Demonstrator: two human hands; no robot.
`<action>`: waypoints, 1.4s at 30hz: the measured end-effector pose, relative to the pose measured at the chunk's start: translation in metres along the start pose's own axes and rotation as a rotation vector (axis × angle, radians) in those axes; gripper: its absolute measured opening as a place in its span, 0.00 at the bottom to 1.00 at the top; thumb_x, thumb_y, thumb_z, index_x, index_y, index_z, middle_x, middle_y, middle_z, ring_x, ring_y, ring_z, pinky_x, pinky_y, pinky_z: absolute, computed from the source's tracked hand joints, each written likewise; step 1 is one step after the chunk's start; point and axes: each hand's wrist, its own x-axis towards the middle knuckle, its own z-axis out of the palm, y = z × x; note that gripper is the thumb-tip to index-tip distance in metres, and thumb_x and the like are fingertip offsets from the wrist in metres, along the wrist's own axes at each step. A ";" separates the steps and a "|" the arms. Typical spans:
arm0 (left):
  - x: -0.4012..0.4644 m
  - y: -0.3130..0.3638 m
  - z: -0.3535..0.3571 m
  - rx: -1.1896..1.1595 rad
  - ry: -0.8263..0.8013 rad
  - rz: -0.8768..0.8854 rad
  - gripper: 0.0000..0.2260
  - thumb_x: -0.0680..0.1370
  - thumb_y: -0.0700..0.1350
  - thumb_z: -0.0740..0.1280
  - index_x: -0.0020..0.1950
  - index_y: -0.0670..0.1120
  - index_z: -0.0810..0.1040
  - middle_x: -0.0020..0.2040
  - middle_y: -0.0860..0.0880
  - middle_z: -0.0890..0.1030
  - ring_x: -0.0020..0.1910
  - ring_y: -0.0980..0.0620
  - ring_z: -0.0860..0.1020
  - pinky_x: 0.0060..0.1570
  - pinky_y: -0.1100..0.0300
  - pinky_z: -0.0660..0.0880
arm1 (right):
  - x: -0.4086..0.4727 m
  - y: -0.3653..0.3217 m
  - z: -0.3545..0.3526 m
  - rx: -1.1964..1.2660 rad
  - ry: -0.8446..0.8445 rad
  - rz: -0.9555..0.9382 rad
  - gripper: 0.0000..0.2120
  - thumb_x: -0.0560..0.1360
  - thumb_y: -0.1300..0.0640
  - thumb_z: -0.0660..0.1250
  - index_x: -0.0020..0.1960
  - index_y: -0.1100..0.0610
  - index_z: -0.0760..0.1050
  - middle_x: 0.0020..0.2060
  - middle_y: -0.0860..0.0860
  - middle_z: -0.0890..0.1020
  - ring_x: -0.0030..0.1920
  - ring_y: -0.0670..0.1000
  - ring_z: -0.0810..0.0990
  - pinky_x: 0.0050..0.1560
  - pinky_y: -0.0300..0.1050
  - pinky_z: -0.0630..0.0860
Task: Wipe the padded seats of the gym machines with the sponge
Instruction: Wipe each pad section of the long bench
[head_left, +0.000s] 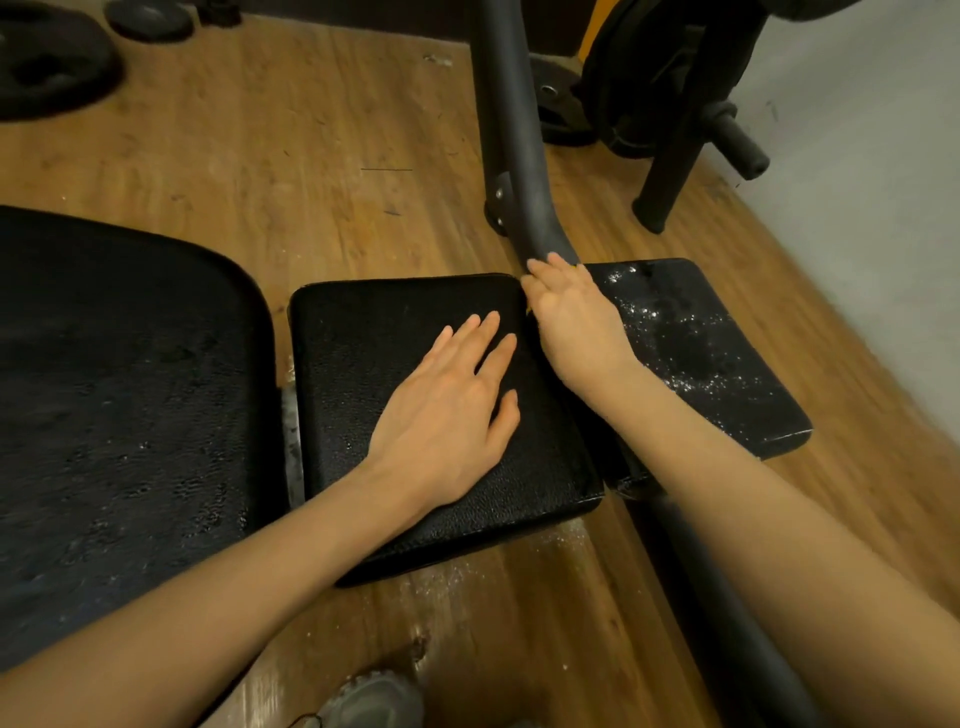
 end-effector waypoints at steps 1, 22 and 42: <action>0.000 0.000 0.000 0.001 0.000 0.000 0.25 0.83 0.52 0.54 0.79 0.46 0.57 0.80 0.46 0.54 0.79 0.51 0.50 0.76 0.59 0.43 | 0.015 -0.001 0.000 0.003 -0.001 0.020 0.22 0.77 0.68 0.61 0.71 0.63 0.66 0.73 0.58 0.65 0.77 0.58 0.55 0.75 0.52 0.49; 0.003 0.007 -0.004 0.006 -0.062 0.091 0.24 0.84 0.49 0.54 0.79 0.46 0.56 0.80 0.48 0.52 0.79 0.52 0.49 0.76 0.60 0.43 | -0.189 -0.010 0.031 0.383 0.351 0.088 0.28 0.75 0.71 0.60 0.73 0.56 0.67 0.73 0.55 0.66 0.76 0.58 0.58 0.74 0.66 0.55; 0.027 0.050 0.027 0.024 -0.131 0.132 0.35 0.79 0.65 0.49 0.80 0.47 0.50 0.81 0.49 0.47 0.79 0.56 0.48 0.77 0.60 0.44 | -0.176 -0.043 0.063 1.122 0.977 0.703 0.18 0.79 0.64 0.62 0.69 0.61 0.70 0.73 0.52 0.67 0.76 0.51 0.59 0.76 0.54 0.58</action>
